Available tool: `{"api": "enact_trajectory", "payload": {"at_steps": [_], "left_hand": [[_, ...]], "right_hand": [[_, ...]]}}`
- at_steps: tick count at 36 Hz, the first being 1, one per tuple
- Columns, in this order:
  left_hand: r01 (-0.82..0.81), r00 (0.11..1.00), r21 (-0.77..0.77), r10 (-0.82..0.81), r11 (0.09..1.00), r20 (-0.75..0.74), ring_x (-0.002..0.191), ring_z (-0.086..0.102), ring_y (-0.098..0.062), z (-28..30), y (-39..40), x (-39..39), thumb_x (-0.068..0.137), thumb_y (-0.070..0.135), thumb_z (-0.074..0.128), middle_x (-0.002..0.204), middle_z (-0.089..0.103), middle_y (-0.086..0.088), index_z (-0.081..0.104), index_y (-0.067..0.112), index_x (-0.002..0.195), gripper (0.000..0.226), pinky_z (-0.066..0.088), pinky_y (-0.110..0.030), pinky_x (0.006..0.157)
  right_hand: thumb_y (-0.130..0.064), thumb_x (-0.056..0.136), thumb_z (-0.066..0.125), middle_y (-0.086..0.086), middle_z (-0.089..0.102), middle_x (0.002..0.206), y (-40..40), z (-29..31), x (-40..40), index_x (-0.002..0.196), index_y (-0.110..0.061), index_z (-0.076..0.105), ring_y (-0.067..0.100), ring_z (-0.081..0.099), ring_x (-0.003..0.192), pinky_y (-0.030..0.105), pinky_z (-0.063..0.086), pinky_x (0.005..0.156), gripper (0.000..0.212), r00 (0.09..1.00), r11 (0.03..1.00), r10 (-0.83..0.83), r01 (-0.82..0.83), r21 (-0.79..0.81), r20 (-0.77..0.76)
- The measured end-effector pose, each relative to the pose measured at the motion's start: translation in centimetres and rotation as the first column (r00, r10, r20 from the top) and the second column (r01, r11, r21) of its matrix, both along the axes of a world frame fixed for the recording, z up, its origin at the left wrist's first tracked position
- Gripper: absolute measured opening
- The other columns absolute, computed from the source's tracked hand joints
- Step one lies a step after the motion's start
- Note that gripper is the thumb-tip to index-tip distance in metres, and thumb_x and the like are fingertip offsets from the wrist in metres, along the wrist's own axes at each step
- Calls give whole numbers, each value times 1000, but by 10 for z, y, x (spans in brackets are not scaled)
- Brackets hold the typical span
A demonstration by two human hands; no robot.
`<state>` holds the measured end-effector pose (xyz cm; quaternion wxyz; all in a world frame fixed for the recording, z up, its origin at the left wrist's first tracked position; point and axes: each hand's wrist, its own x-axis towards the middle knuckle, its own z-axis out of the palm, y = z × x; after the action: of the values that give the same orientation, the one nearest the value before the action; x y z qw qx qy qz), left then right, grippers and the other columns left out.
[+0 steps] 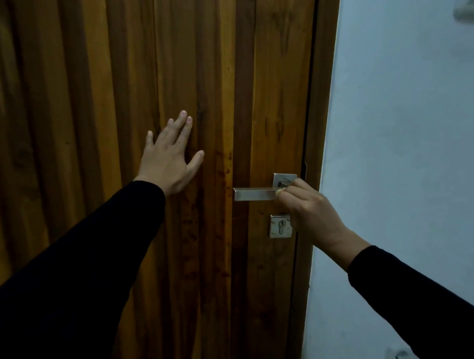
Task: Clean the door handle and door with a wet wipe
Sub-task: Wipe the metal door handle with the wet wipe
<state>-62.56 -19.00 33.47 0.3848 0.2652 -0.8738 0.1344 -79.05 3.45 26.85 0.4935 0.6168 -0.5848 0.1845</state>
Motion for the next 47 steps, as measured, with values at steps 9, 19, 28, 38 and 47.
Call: {"api": "enact_trajectory", "payload": {"at_steps": [9, 19, 28, 38, 47], "left_hand": [[-5, 1000, 0, 5, 1000, 3, 146, -2, -18, 0, 0, -1, 96, 55, 23, 159, -12, 3, -6, 21, 151, 70, 4, -50, 117], [-9, 1000, 32, 9, 999, -11, 146, -3, -17, 0, 4, -3, 96, 55, 23, 159, -13, 4, -6, 22, 151, 70, 4, -51, 116], [-1, 1000, 30, 1, 1000, -17, 146, -3, -17, -1, 4, -1, 96, 55, 25, 159, -13, 5, -5, 22, 151, 70, 3, -51, 116], [-14, 1000, 9, 14, 1000, -8, 146, -3, -18, -1, 0, -3, 96, 55, 25, 158, -15, 4, -7, 22, 151, 72, 3, -51, 116], [-17, 1000, -7, 17, 1000, -10, 146, -4, -18, -4, -1, -4, 95, 56, 24, 158, -15, 3, -8, 22, 151, 73, 3, -51, 116]], "right_hand": [[2, 71, 70, 10, 62, 71, 15, -2, -16, 74, -1, 62, 16, 45, 72, 23, 45, 50, 10, 998, 998, -51, 53, -36, 48], [5, 73, 68, 9, 59, 66, 24, -5, -29, 74, -2, 63, 23, 53, 63, 23, 40, 47, 9, 982, 990, -138, 142, -17, 129], [-5, 78, 69, 6, 65, 76, 25, -10, -44, 79, -10, 64, 17, 56, 68, 19, 40, 60, 7, 790, 961, -20, 184, -206, 613], [-15, 83, 67, -1, 63, 93, -3, -4, -38, 90, -19, 65, 12, 58, 86, 14, 43, 66, 9, 505, 951, 172, 140, -277, 846], [-10, 86, 62, -5, 61, 89, -6, -7, -25, 93, -19, 63, 11, 56, 86, 12, 44, 62, 11, 384, 948, 260, 72, -310, 886]]}}
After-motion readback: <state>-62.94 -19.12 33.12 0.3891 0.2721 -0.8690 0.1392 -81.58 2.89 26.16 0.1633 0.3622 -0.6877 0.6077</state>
